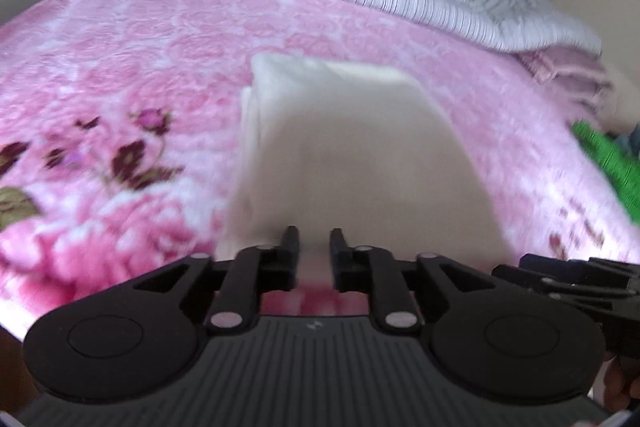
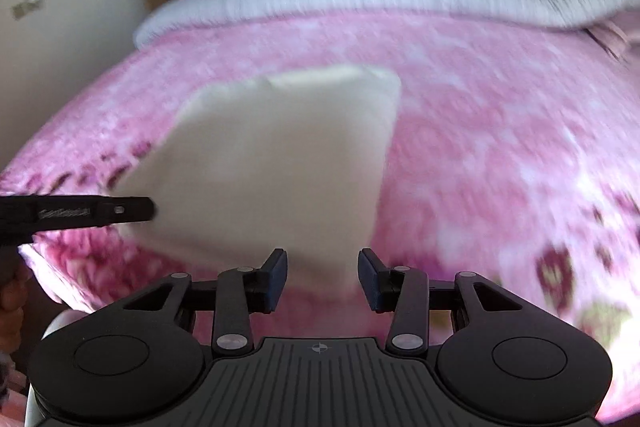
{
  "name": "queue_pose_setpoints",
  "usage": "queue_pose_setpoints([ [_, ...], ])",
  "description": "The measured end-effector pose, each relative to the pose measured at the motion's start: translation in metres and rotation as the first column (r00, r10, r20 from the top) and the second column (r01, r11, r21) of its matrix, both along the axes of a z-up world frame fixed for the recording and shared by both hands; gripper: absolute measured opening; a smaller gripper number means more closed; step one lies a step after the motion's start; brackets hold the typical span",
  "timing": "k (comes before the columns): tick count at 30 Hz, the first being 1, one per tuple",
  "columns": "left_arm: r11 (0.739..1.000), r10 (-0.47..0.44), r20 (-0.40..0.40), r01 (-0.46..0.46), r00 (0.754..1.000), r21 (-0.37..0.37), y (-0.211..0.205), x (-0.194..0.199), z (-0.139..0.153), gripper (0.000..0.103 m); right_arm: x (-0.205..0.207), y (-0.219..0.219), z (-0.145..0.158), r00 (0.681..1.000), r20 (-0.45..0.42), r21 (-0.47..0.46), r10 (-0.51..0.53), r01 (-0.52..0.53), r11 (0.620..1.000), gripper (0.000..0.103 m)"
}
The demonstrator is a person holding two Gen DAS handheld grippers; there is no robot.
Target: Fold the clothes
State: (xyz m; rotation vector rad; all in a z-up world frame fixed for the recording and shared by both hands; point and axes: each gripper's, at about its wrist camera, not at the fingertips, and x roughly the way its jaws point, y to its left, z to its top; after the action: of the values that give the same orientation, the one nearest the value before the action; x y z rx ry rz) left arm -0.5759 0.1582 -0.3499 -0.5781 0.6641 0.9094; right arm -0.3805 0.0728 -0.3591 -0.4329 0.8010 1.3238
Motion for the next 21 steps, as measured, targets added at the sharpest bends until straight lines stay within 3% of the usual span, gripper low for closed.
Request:
queue_pose_setpoints([
  [1,1.0,-0.003,-0.025,0.003,1.0,0.004,-0.008,0.0,-0.001,0.032,-0.002,-0.004,-0.002,1.0,-0.006,-0.016,-0.013,0.013,1.0,0.043],
  [7,1.0,-0.027,-0.101,0.028,0.994,0.003,-0.035,0.0,-0.011,0.032,-0.008,-0.023,-0.012,0.997,-0.022,-0.073,-0.075,0.073,0.995,0.046],
  [13,0.996,-0.042,-0.179,0.054,0.983,0.068,-0.06,0.002,-0.007,0.036,-0.023,-0.043,-0.013,0.996,-0.033,-0.084,-0.082,0.079,0.993,0.048],
  [21,0.989,-0.032,-0.197,0.06,0.98,0.135,-0.089,-0.009,0.008,0.041,-0.045,-0.061,0.002,0.998,0.001,-0.055,-0.057,0.057,0.997,0.049],
])
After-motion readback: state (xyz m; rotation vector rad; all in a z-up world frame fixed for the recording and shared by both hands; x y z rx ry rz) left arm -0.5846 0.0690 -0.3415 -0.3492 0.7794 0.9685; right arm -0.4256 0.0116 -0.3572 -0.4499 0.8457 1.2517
